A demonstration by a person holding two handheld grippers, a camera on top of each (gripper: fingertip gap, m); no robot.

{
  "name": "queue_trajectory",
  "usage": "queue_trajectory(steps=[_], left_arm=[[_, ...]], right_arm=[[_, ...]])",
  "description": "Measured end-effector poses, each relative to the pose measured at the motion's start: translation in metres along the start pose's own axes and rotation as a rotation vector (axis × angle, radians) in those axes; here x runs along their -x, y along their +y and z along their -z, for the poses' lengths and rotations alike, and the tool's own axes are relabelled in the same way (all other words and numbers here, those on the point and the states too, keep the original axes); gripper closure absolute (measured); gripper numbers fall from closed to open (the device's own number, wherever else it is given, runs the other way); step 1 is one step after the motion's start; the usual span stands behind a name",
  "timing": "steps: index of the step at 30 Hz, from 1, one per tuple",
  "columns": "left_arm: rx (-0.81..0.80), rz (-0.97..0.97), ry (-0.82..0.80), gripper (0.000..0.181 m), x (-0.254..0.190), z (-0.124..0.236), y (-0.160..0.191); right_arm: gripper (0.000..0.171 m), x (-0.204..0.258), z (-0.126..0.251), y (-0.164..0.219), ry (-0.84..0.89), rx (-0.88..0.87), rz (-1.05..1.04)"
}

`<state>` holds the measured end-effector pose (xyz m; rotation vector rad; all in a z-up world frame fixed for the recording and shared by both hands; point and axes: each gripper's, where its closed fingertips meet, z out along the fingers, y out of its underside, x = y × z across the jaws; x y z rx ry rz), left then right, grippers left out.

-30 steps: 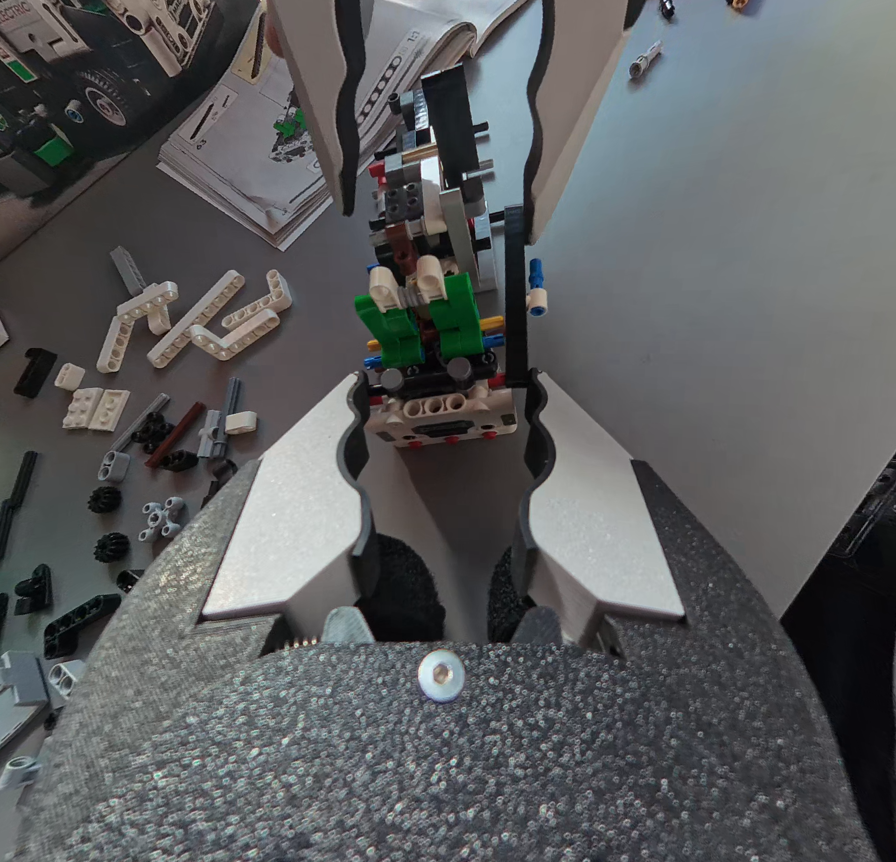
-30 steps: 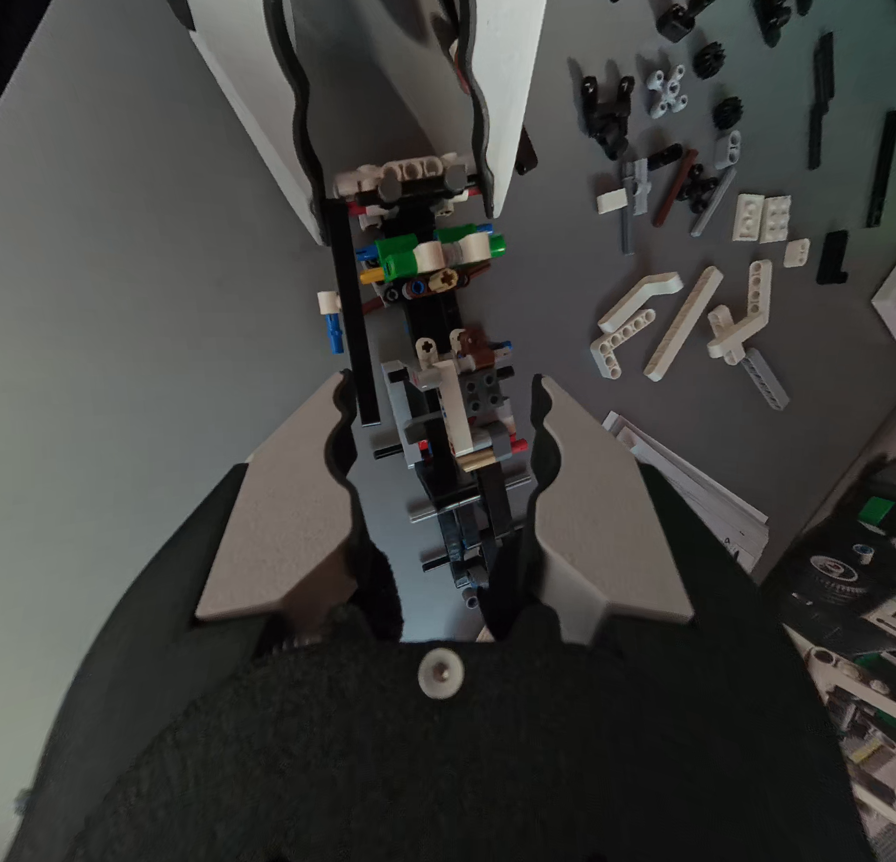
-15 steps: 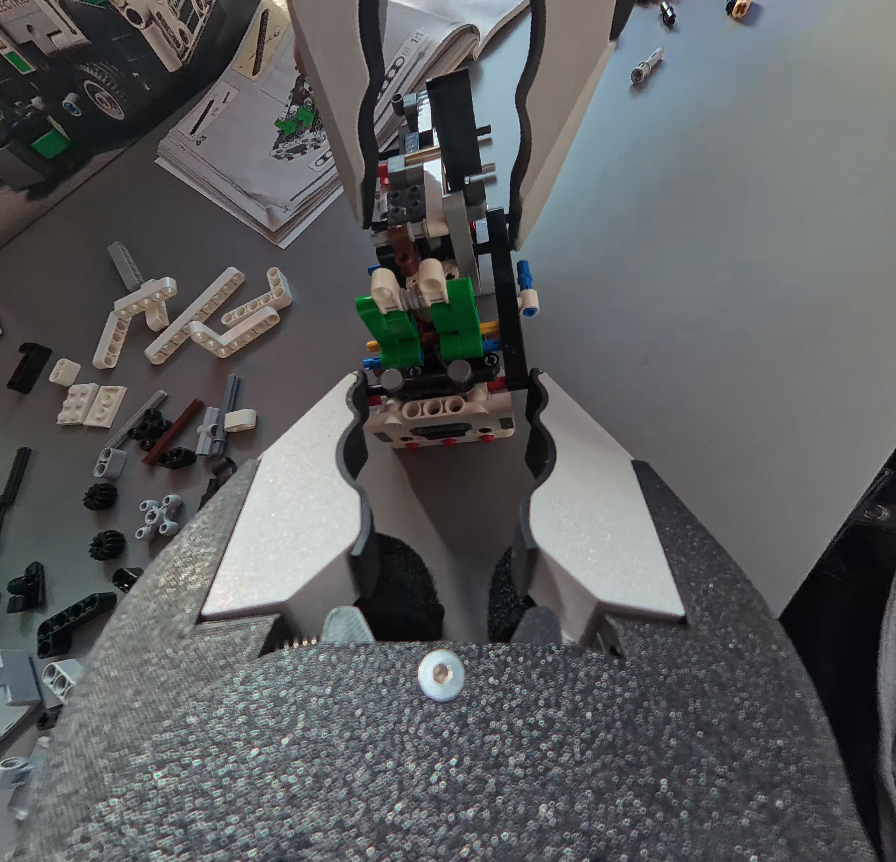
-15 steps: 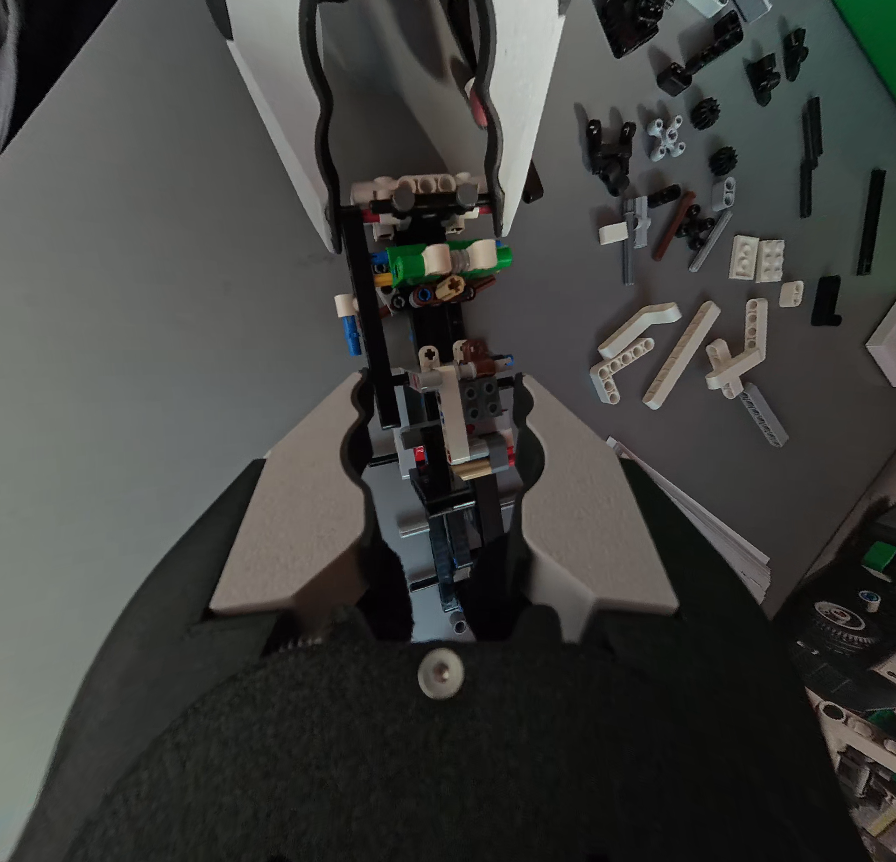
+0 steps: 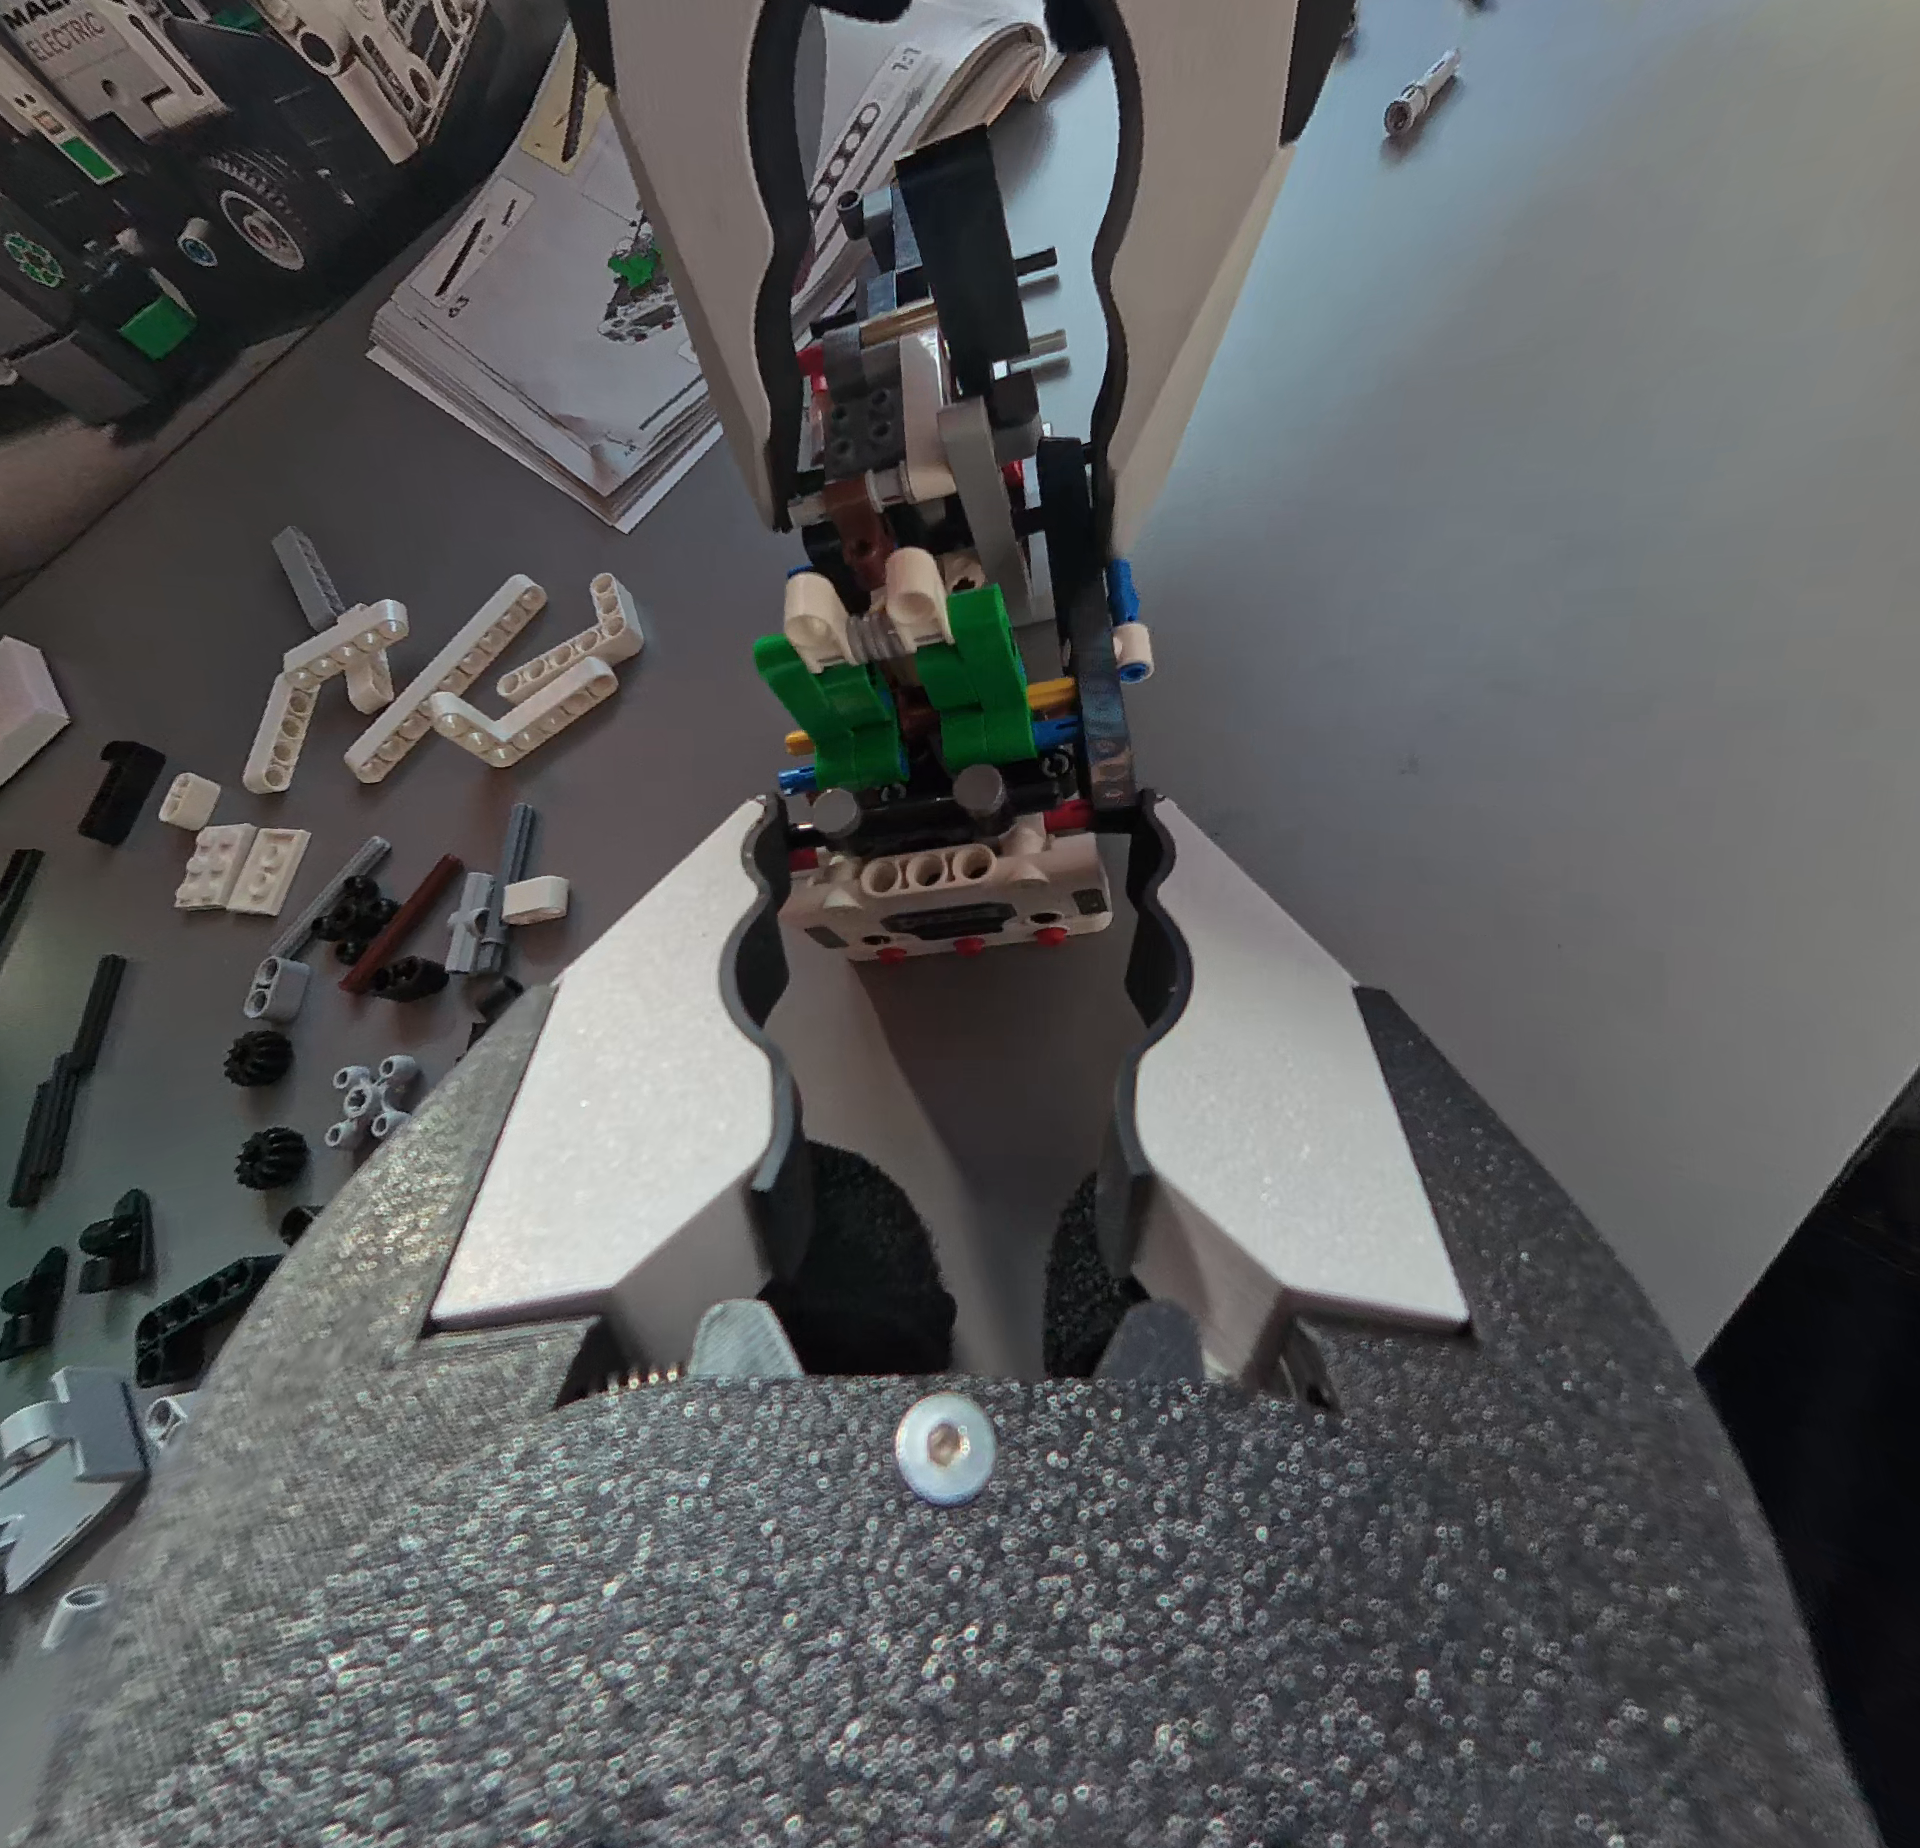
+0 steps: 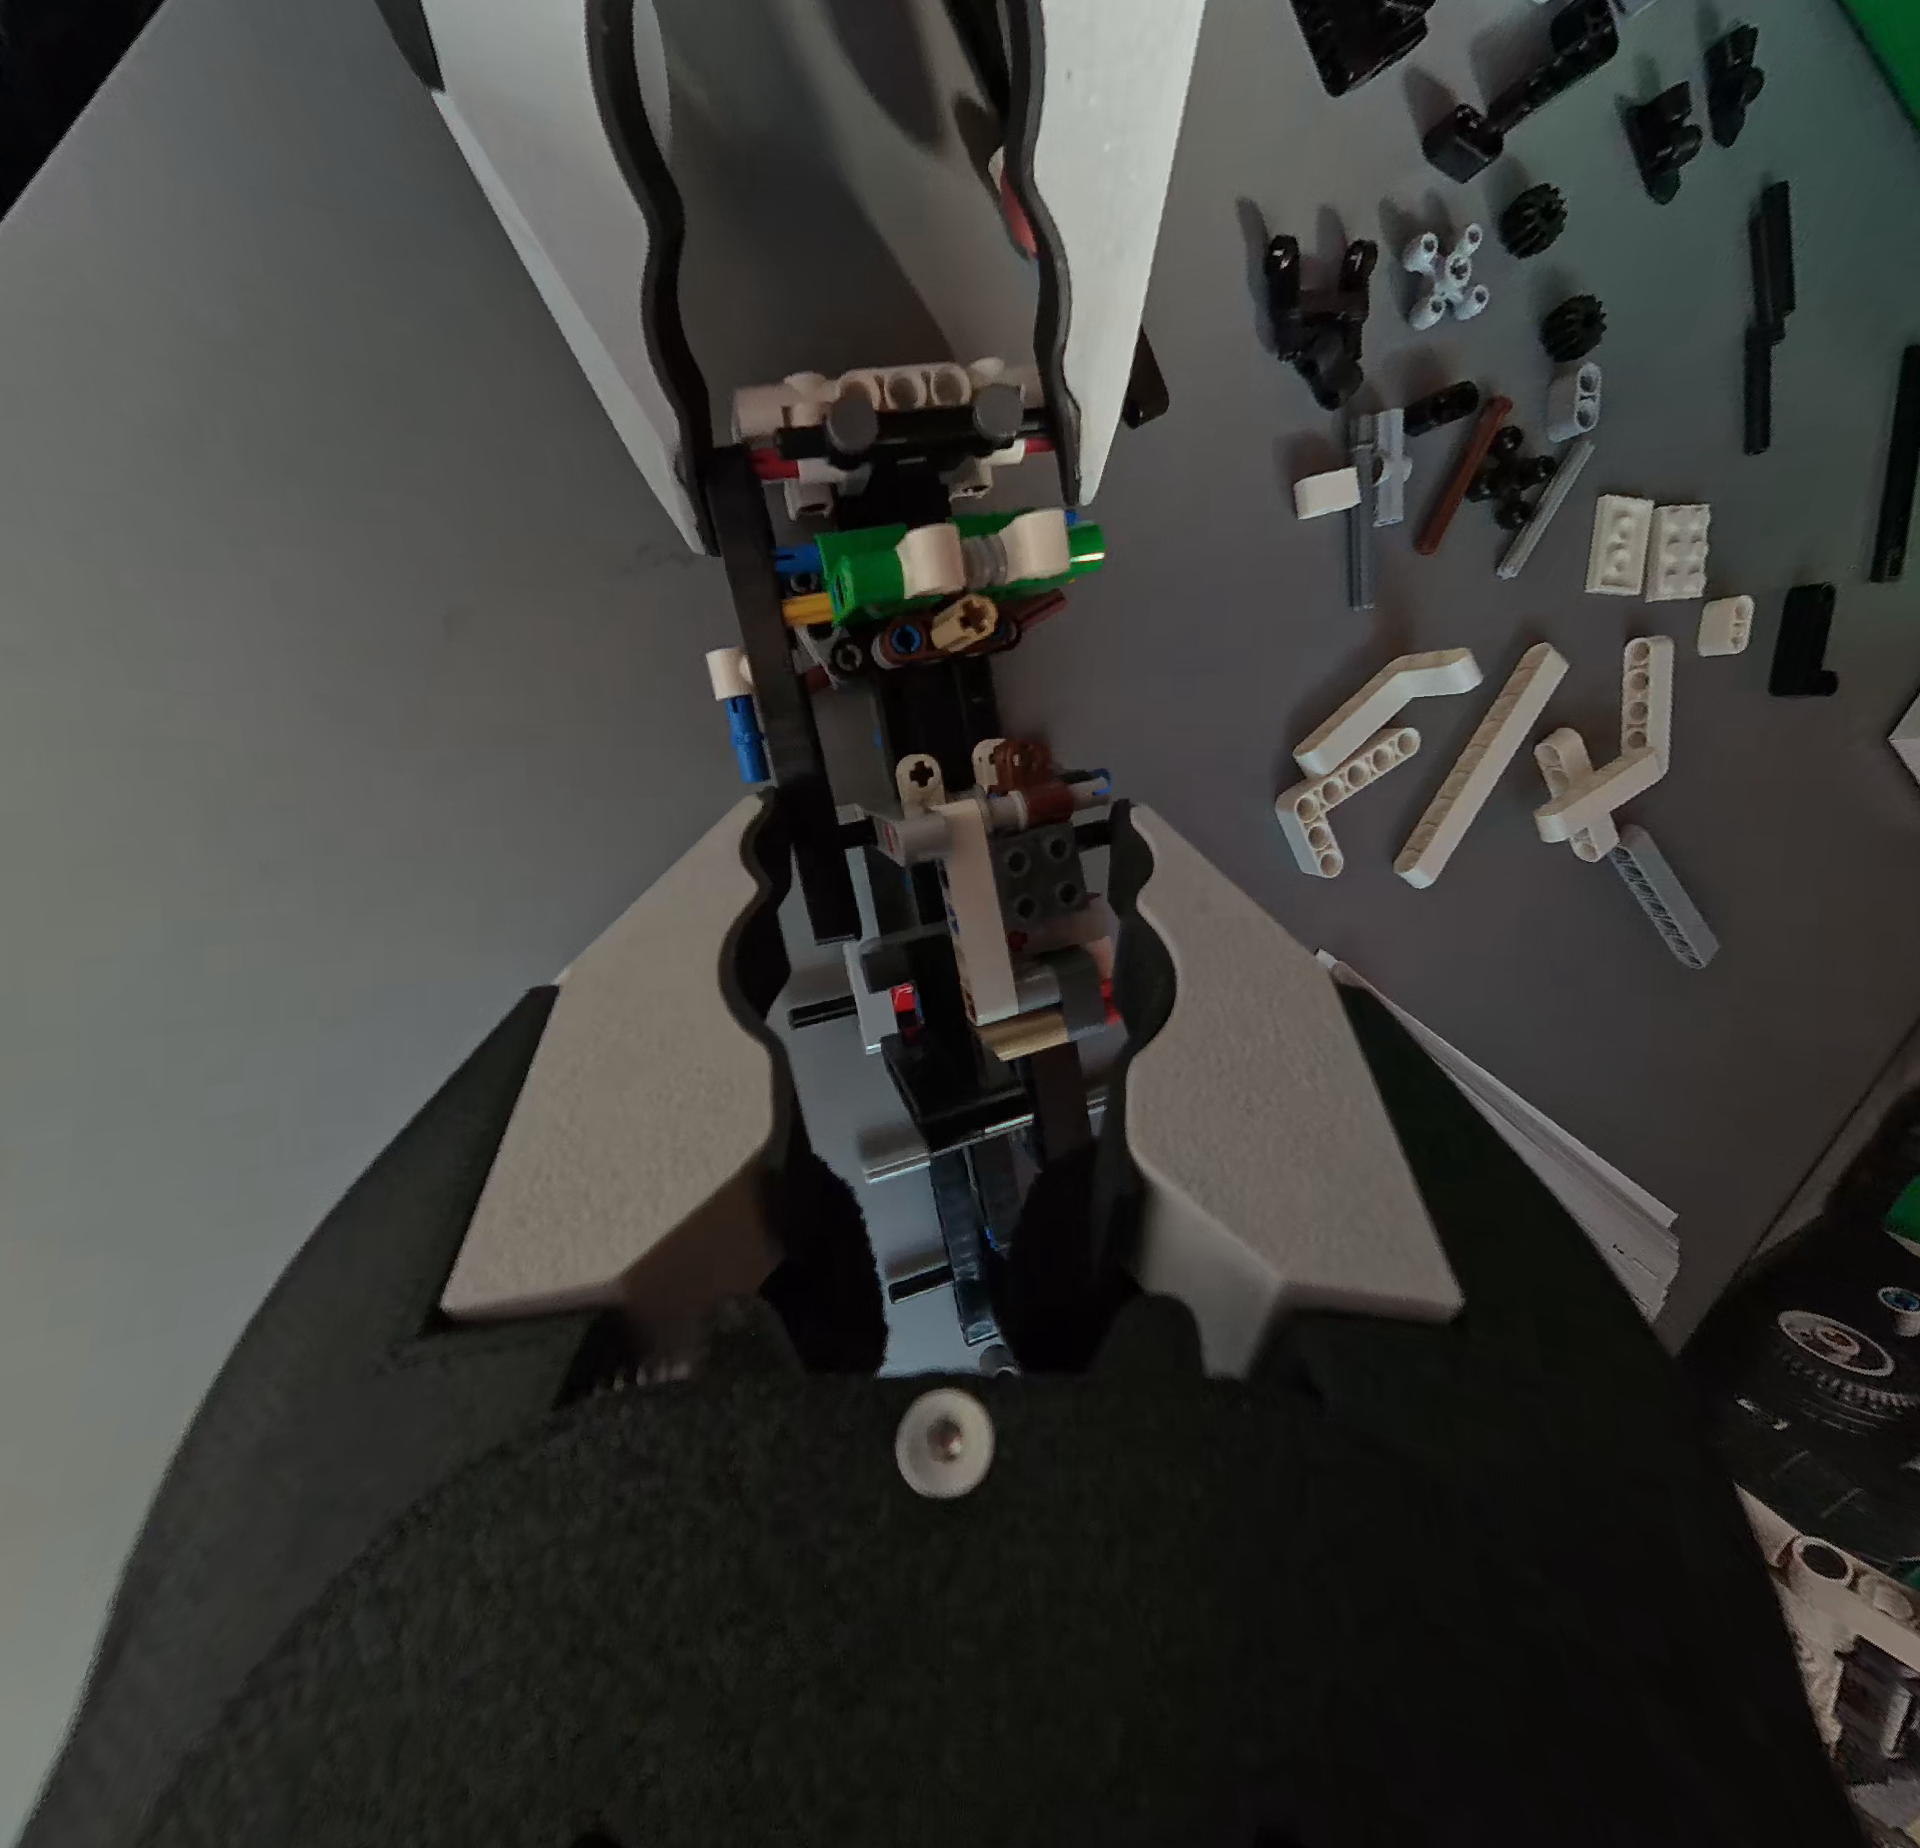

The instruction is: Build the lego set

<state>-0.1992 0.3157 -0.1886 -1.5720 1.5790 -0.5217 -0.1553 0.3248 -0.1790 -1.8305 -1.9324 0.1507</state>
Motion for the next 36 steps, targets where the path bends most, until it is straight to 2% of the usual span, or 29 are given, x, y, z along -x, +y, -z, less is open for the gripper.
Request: queue_trajectory(steps=[4,11,36], left_arm=[[0.007,-0.007,-0.007,0.117,0.0001,-0.0007,0.0008],[-0.007,0.056,0.042,0.117,-0.0015,0.0005,-0.0016],[0.012,0.061,0.001,0.117,-0.0015,-0.0013,-0.0014]], right_arm=[[0.111,-0.0003,-0.0010,0.0008,0.025,-0.004,0.019],[0.112,0.0012,0.0013,0.0001,-0.047,-0.007,-0.022],[0.113,0.0018,0.0016,0.0015,-0.066,0.025,-0.027]])
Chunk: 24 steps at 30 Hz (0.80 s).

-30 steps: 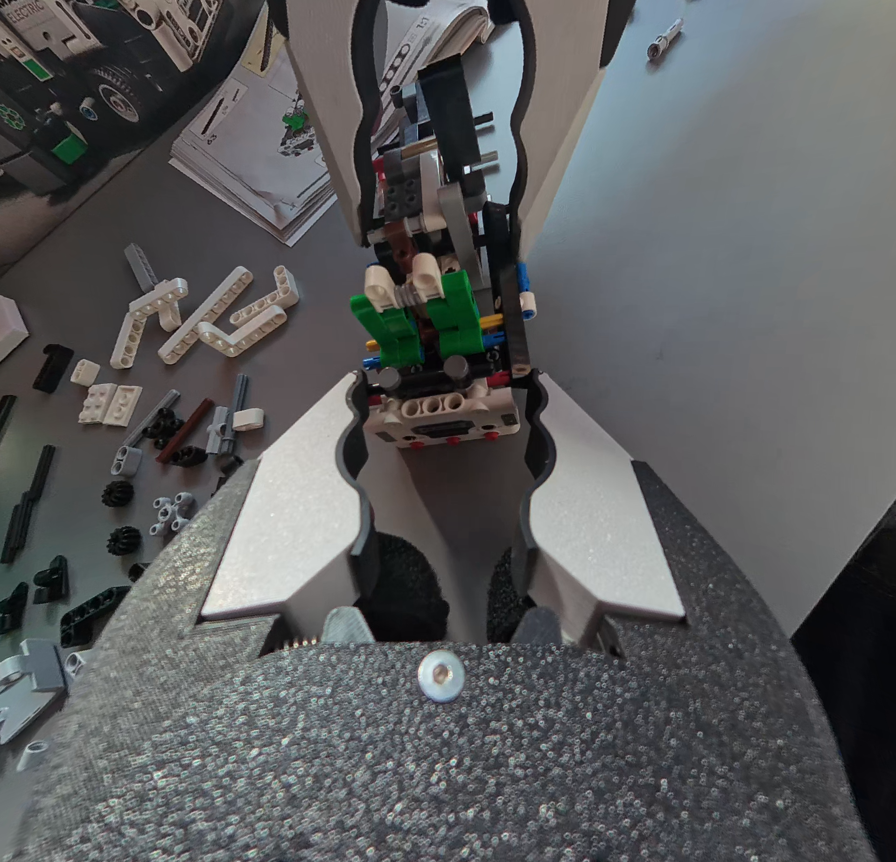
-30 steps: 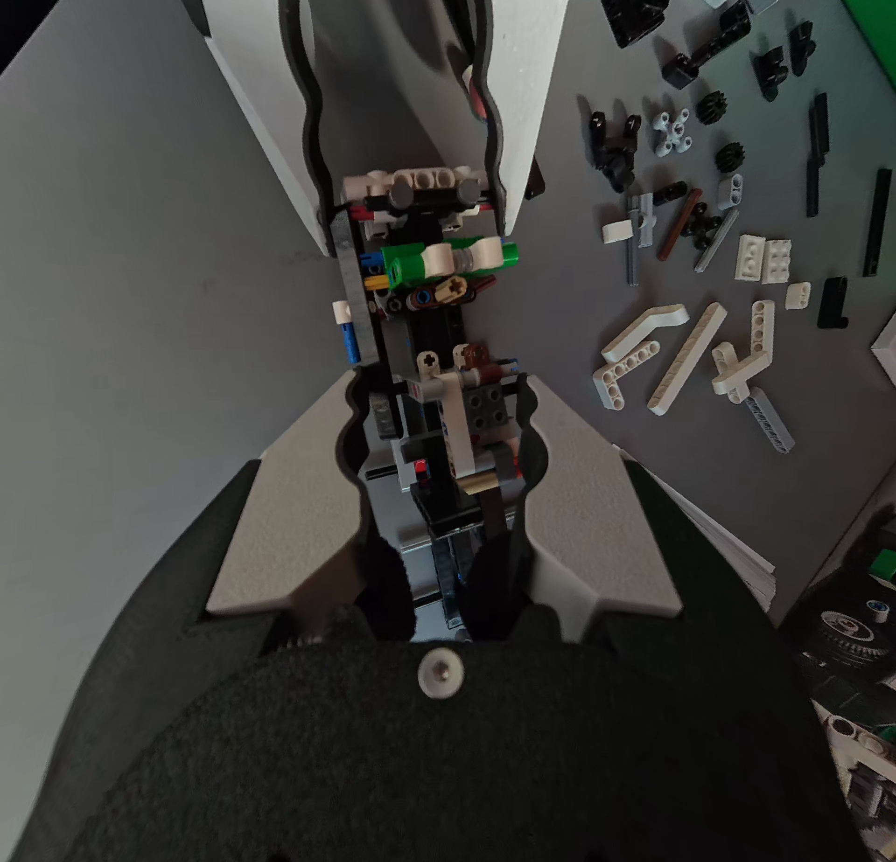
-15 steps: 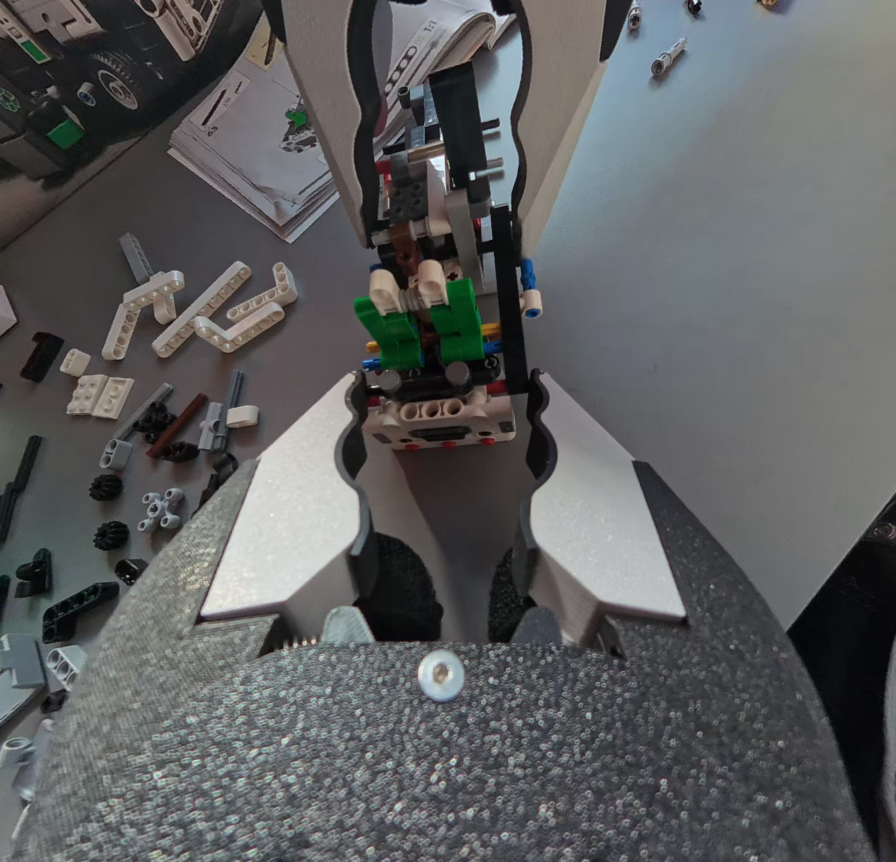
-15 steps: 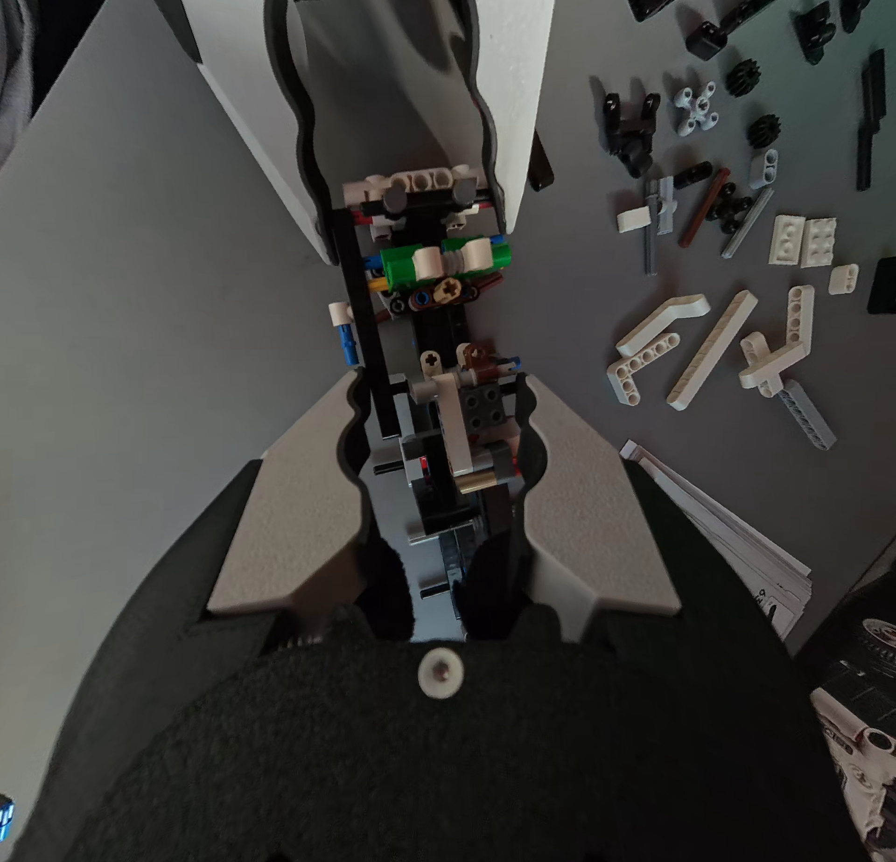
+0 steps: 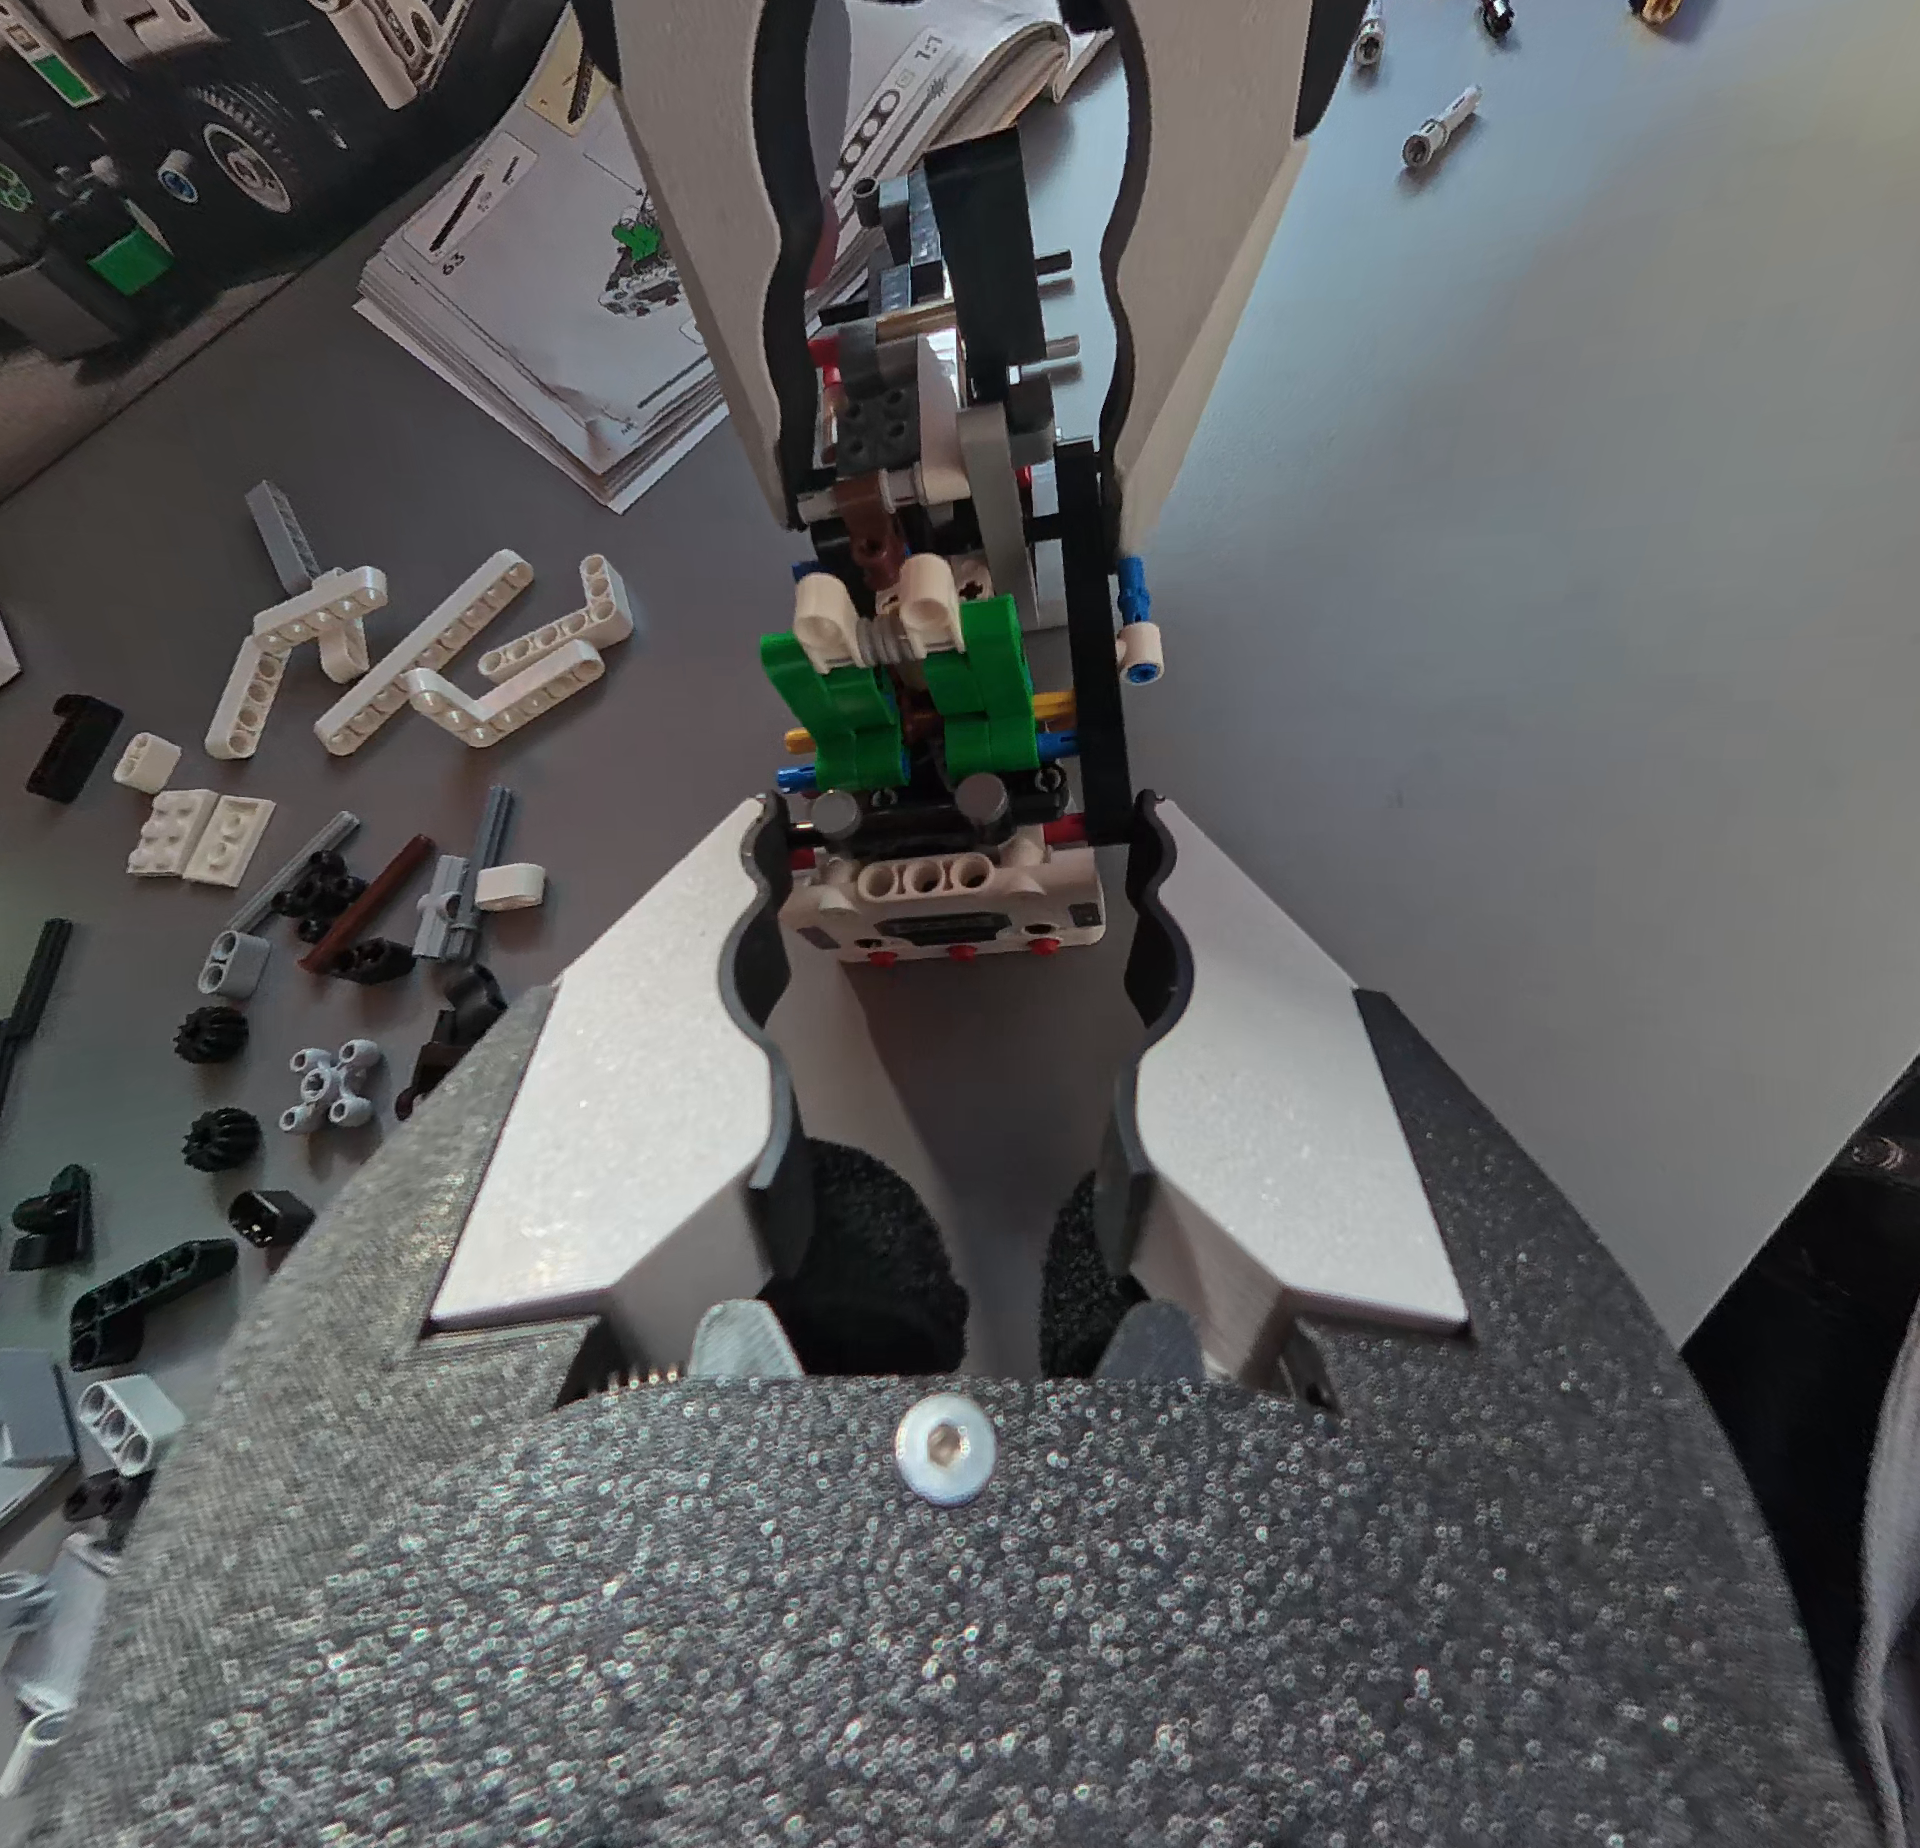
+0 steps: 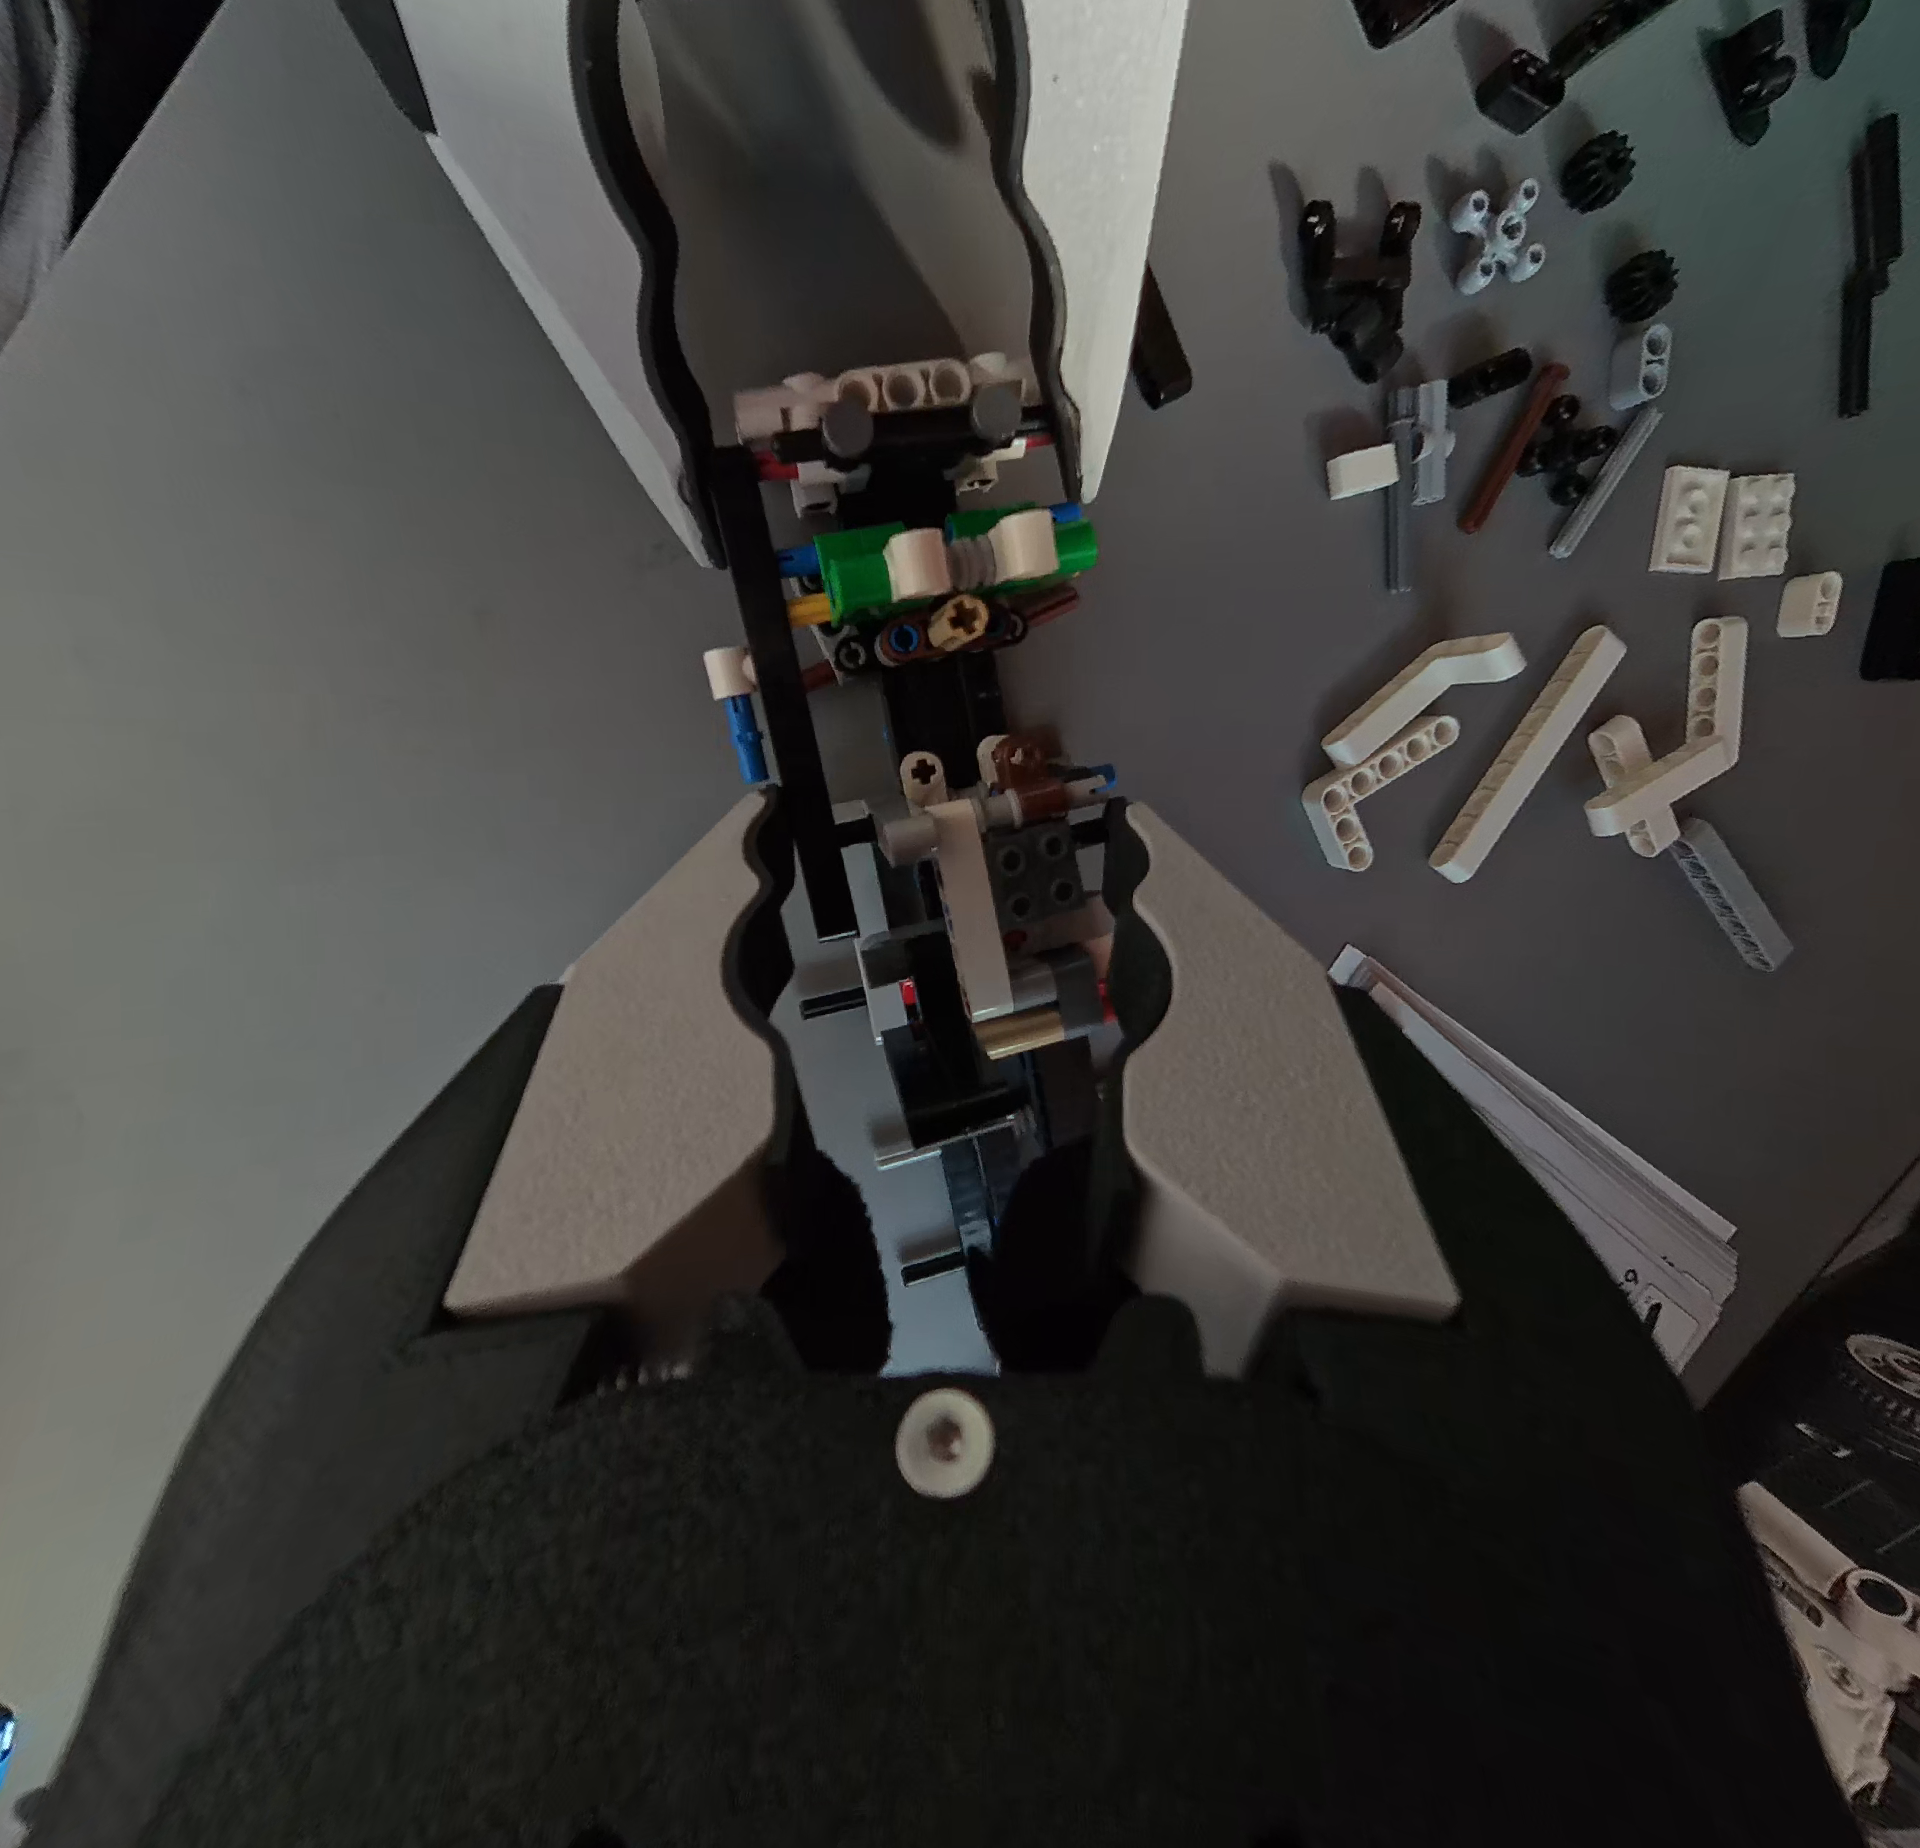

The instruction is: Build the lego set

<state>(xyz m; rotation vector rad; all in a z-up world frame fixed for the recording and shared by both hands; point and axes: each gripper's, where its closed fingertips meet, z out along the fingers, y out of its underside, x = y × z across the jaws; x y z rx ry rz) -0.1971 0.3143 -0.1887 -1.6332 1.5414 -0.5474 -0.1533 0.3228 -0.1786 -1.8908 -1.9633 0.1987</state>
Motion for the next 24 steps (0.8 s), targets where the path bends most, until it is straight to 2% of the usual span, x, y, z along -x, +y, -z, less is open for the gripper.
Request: queue_trajectory(steps=[9,12,16,24], left_arm=[[0.003,0.012,-0.008,0.116,-0.0025,-0.0009,-0.0012],[-0.003,0.048,-0.003,0.110,-0.0035,-0.0016,-0.0036],[-0.009,0.118,0.008,0.116,-0.0009,-0.0022,-0.0059],[0.008,0.123,-0.006,0.117,-0.0008,-0.0027,-0.0057]], right_arm=[[0.113,0.0007,0.0007,0.0015,-0.004,0.017,0.004],[0.113,0.0009,0.0009,0.0015,-0.004,0.014,-0.002],[0.113,0.0008,0.0012,0.0022,-0.002,0.016,-0.002],[0.113,0.0008,0.0010,0.0023,0.001,0.018,-0.005]])
